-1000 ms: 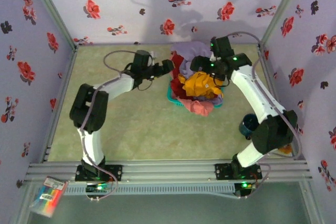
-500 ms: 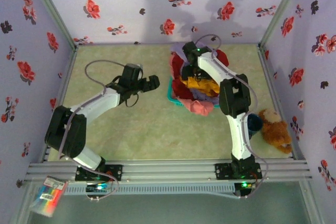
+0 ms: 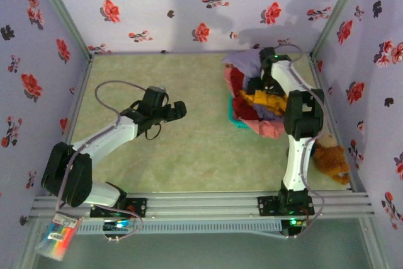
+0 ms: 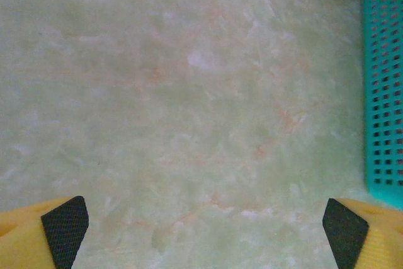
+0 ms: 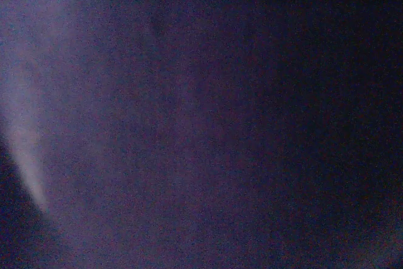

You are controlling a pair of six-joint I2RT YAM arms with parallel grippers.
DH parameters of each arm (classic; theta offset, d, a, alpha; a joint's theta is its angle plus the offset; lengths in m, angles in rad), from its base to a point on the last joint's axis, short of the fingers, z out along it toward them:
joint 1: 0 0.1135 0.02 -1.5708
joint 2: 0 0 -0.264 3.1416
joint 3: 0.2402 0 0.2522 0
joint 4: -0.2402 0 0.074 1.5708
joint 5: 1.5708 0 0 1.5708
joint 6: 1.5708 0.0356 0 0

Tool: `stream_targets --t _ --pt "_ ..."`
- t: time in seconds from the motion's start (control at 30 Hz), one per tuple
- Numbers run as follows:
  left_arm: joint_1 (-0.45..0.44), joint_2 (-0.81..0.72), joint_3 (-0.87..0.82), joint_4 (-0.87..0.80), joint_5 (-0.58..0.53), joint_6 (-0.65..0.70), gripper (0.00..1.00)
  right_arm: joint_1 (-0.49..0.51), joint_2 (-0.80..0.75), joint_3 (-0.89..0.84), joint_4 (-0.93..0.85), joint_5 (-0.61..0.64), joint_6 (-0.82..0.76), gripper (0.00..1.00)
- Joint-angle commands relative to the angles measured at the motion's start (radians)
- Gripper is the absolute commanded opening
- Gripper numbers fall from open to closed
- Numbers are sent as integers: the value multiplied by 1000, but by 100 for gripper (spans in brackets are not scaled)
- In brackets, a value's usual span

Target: Fold and stack the t-shirts

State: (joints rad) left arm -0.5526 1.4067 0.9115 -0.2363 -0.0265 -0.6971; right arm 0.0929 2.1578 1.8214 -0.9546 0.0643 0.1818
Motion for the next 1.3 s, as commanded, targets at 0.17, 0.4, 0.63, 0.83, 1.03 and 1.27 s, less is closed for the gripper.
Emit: stream_targets --t 0.17,0.4,0.63,0.83,1.03,1.27 --pt "-1 4 80 -121 -16 3 99 -199 137 12 -106 18 -137 99" --pt "-15 9 89 -158 -12 -22 99 -265 189 121 -112 -16 -211 99" --pt "-33 16 93 -173 -22 -27 99 -317 243 243 -123 -40 -241 99" --pt "-47 21 113 -202 -21 -15 99 -352 312 419 -169 -60 -259 99" --pt "-59 7 94 -204 -21 -32 99 -367 384 578 -214 -78 -312 99" --pt "-72 9 94 -189 -21 -46 99 -356 303 593 -209 -109 -293 99"
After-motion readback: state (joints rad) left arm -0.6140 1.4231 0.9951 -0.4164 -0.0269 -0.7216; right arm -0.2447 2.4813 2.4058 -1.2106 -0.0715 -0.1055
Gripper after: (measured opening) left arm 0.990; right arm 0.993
